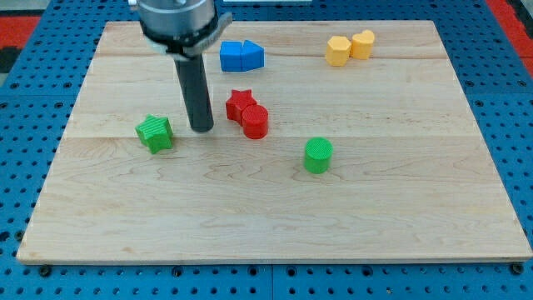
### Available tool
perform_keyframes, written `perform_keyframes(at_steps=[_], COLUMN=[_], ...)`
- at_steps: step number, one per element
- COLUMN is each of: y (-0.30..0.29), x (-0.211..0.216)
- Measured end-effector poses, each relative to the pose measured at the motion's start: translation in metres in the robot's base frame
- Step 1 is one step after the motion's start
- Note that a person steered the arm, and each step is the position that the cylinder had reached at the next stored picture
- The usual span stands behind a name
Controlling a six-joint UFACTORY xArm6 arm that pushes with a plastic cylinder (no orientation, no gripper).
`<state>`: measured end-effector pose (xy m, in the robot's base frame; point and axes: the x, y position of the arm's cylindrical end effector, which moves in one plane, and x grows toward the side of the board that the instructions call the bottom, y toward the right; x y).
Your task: Slide the green circle to the right of the green star
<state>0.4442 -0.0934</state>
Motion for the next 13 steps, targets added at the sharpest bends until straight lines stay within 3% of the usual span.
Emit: perform_keyframes(at_steps=[1, 2, 3, 6, 8, 10, 11, 12, 13], y=[0.046, 0.138, 0.204, 0.164, 0.164, 0.042, 0.034, 0.073, 0.019], x=[0.048, 0.095, 0.088, 0.024, 0.013, 0.039, 0.046, 0.034, 0.016])
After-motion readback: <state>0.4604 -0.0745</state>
